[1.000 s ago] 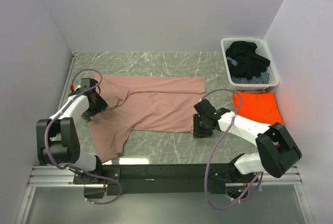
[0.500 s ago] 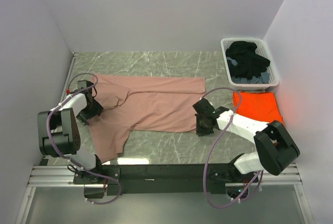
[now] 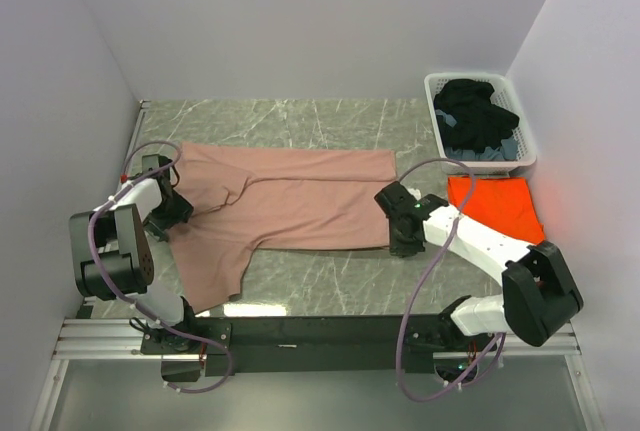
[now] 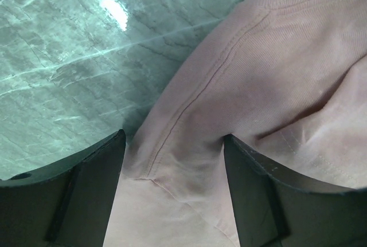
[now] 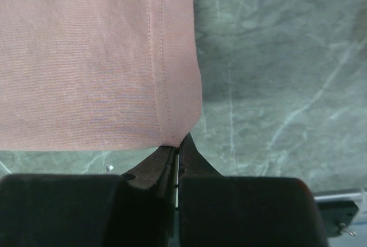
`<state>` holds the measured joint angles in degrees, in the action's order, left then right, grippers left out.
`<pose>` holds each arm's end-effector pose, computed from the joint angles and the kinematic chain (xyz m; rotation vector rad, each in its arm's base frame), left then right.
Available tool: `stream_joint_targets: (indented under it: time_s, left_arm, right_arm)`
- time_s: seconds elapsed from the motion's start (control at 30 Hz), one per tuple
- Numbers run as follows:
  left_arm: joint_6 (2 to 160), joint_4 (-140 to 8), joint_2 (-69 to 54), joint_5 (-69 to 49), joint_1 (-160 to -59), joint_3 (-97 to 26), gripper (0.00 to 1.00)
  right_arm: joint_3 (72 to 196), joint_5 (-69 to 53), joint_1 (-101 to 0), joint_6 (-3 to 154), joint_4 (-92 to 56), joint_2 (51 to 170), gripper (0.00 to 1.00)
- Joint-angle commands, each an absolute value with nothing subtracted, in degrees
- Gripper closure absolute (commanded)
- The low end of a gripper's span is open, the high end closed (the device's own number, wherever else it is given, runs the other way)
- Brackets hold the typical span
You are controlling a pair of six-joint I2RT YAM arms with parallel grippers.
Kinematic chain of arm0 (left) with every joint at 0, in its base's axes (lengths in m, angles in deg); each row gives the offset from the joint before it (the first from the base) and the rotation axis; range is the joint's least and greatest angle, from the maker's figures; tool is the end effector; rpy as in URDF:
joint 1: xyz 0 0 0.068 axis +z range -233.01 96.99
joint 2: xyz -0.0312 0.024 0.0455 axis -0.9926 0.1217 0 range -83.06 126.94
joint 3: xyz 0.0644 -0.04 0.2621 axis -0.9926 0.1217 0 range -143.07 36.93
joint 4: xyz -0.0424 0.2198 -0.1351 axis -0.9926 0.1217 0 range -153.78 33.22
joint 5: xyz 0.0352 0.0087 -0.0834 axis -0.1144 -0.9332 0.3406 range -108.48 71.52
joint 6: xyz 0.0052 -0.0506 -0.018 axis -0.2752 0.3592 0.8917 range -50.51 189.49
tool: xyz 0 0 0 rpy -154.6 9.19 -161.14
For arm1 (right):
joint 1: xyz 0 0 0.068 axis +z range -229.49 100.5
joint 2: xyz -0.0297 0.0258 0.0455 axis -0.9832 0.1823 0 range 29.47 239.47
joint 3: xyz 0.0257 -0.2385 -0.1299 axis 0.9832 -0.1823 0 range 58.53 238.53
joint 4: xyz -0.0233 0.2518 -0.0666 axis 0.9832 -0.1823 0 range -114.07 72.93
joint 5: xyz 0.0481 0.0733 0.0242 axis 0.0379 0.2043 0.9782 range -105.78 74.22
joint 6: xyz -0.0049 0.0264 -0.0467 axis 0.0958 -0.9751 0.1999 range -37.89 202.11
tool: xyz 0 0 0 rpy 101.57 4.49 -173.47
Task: Fold and stack the t-shirts
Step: Fold the tshirt
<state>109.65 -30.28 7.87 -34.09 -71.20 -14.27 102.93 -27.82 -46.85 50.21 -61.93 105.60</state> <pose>0.2745 0.0672 0.1632 -1.2686 2.4748 0.2692 0.1908 0.1134 0.1861 0.0167 2.8318 -0.0748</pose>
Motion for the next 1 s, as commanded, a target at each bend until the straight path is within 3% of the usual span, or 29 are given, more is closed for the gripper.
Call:
stream_joint_targets:
  time_s: [0.0,0.33,0.6,0.77,0.97]
  left_arm:
    - [109.7,-29.5,8.4,-35.9,-70.1,-15.1,0.26]
    - [109.9,-28.9,5.7,-32.6,-68.3,-15.0,0.25]
    - [112.3,-25.0,-6.2,-30.6,-68.4,-13.4,0.15]
    - [112.3,-22.9,-12.3,-27.4,-68.5,-7.9,0.17]
    - [113.4,-23.8,-12.1,-26.5,-68.5,-4.1,0.26]
  right_arm:
    - [106.2,-31.7,-47.4,50.0,-70.7,103.6,1.00]
    - [103.4,-31.5,-47.4,48.4,-72.8,109.4,0.96]
    - [105.5,-30.1,-47.4,50.4,-69.6,110.4,0.96]
    - [105.8,-29.8,-47.4,51.3,-67.9,110.9,0.97]
    - [106.6,-29.1,-47.7,52.3,-66.6,110.9,0.98]
